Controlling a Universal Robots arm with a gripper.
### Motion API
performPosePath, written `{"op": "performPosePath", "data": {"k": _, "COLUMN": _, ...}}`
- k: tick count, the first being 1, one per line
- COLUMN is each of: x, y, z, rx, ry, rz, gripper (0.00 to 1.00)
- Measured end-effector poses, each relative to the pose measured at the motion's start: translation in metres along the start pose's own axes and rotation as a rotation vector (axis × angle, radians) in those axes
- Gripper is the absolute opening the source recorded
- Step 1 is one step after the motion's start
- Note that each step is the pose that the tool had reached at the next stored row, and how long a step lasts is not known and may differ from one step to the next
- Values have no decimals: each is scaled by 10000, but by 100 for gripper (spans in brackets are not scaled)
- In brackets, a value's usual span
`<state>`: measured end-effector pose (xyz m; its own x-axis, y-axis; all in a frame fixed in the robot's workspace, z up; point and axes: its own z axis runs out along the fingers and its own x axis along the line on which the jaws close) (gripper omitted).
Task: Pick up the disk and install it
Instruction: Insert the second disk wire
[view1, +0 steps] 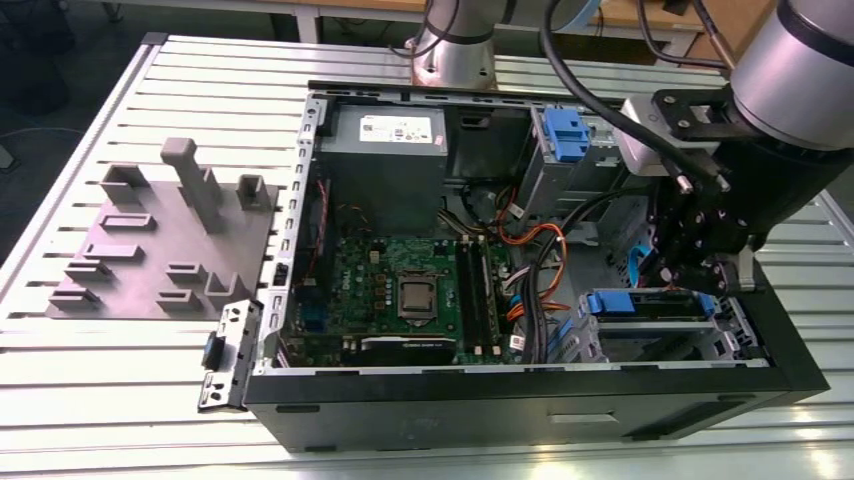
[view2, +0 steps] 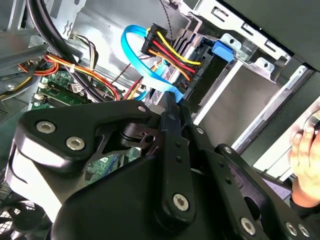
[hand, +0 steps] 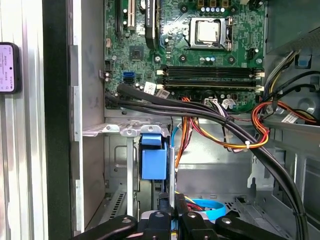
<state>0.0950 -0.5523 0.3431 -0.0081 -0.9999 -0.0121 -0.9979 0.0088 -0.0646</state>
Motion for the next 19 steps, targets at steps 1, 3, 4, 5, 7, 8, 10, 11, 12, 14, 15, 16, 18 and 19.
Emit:
{"op": "performPosePath", "data": {"k": 1, "x": 3, "y": 1, "z": 4, "rx": 1, "ry": 1, "rz": 3, "gripper": 16}}
{"op": "performPosePath", "data": {"k": 3, "x": 6, "y": 7, "z": 8, "rx": 2, "ry": 1, "rz": 7, "gripper": 16}}
{"op": "performPosePath", "data": {"k": 4, "x": 9, "y": 10, "z": 11, "rx": 2, "ry": -1, "rz": 6, "gripper": 16}}
{"op": "performPosePath", "data": {"k": 5, "x": 12, "y": 13, "z": 14, "rx": 3, "ry": -3, "rz": 7, "gripper": 16}}
{"op": "performPosePath", "data": {"k": 7, "x": 16, "y": 14, "z": 15, "rx": 3, "ry": -2, "rz": 6, "gripper": 16}}
{"op": "performPosePath", "data": {"k": 8, "x": 21, "y": 15, "z": 16, "rx": 3, "ry": -1, "rz": 9, "gripper": 16}}
{"op": "performPosePath", "data": {"k": 10, "x": 30, "y": 15, "z": 19, "rx": 3, "ry": -2, "rz": 21, "gripper": 16}}
{"op": "performPosePath", "data": {"k": 11, "x": 38, "y": 15, "z": 21, "rx": 3, "ry": 0, "rz": 26, "gripper": 16}}
{"op": "performPosePath", "data": {"k": 12, "x": 46, "y": 15, "z": 24, "rx": 3, "ry": -2, "rz": 30, "gripper": 16}}
{"op": "performPosePath", "data": {"k": 14, "x": 63, "y": 15, "z": 27, "rx": 3, "ry": 0, "rz": 37, "gripper": 16}}
{"op": "performPosePath", "data": {"k": 15, "x": 70, "y": 16, "z": 29, "rx": 3, "ry": 0, "rz": 40, "gripper": 16}}
{"op": "performPosePath", "data": {"k": 16, "x": 75, "y": 16, "z": 32, "rx": 3, "ry": 0, "rz": 41, "gripper": 16}}
{"op": "performPosePath", "data": {"k": 18, "x": 78, "y": 15, "z": 36, "rx": 3, "ry": 0, "rz": 42, "gripper": 16}}
{"op": "performPosePath", "data": {"k": 19, "x": 79, "y": 16, "z": 38, "rx": 3, "ry": 0, "rz": 42, "gripper": 16}}
